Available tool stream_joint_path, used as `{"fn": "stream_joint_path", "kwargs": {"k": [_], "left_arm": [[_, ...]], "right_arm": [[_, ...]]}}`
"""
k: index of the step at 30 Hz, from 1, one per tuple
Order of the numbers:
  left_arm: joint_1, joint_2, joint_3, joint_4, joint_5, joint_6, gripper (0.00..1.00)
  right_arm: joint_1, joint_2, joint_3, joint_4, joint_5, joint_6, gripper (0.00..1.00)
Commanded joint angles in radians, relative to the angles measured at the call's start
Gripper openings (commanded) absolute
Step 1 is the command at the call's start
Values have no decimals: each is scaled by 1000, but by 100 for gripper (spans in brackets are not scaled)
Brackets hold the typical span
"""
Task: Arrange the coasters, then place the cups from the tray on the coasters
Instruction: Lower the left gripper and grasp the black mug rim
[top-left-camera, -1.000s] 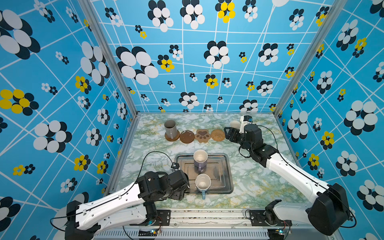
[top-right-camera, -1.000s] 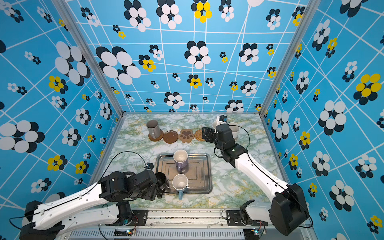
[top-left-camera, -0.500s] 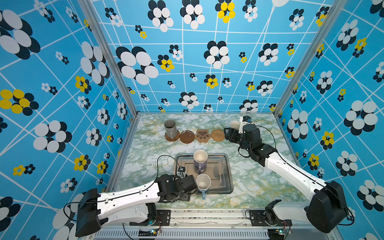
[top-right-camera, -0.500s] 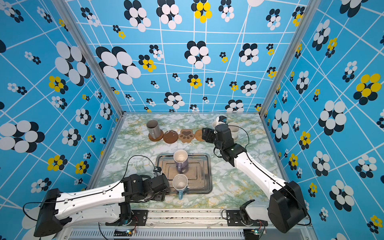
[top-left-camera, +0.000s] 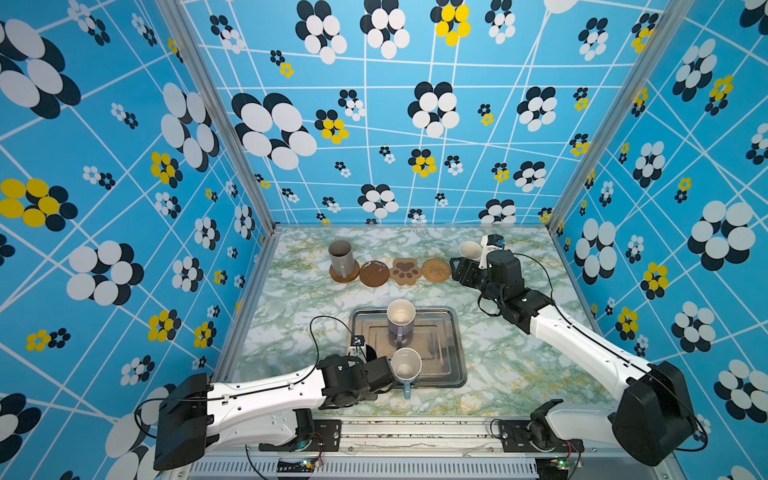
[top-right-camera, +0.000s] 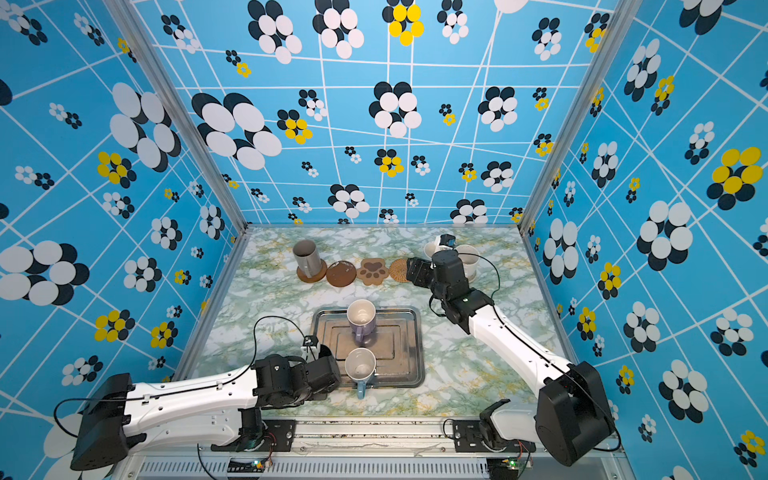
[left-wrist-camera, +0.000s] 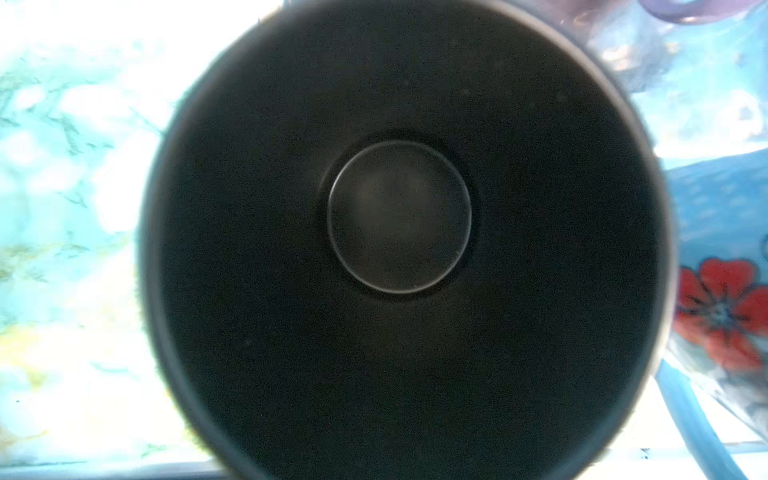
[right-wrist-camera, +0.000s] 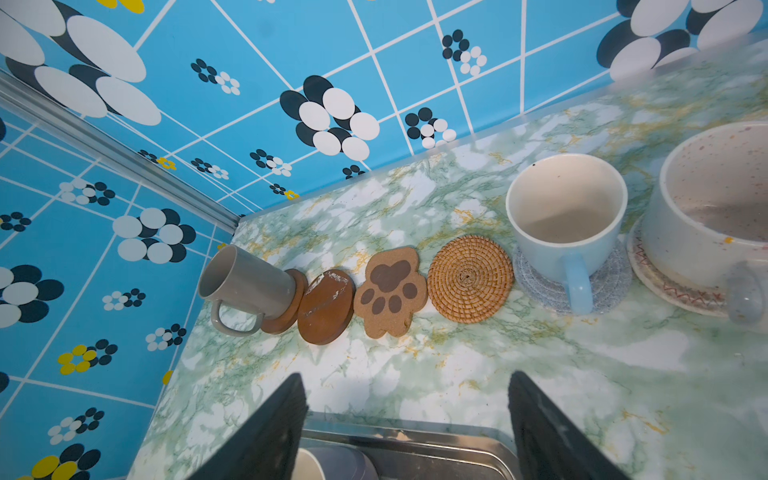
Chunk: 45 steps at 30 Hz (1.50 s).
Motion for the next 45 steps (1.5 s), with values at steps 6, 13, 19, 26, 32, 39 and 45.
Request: {"fn": "stream_joint_path", "kwargs": {"k": [6,13,19,26,32,39,45], "left_arm": [[-5,-22,-39,25,-72,-35,36],[-3,-23,-44,39,-97,-31,35],[-1,-17,-49,54,-104,-20,30],[-3,-22,-41,39,-125,-18,15],[0,-13,1,-16,-154,-18,0],[-1,-13,63,-40,-182,17,0],[-1,-10,105,-53,-182,47,0]], "right_arm": [[-8,1,-9,30,1,10,79],[-10,3,-9,31,-2,11,79],[-11,3,-9,32,-7,11,79],[-12,8,-7,33,-13,11,79],[-14,7,-11,33,-13,11,79],[-19,4,-17,35,-17,9,79],[-24,1,-21,38,-19,9,78]]}}
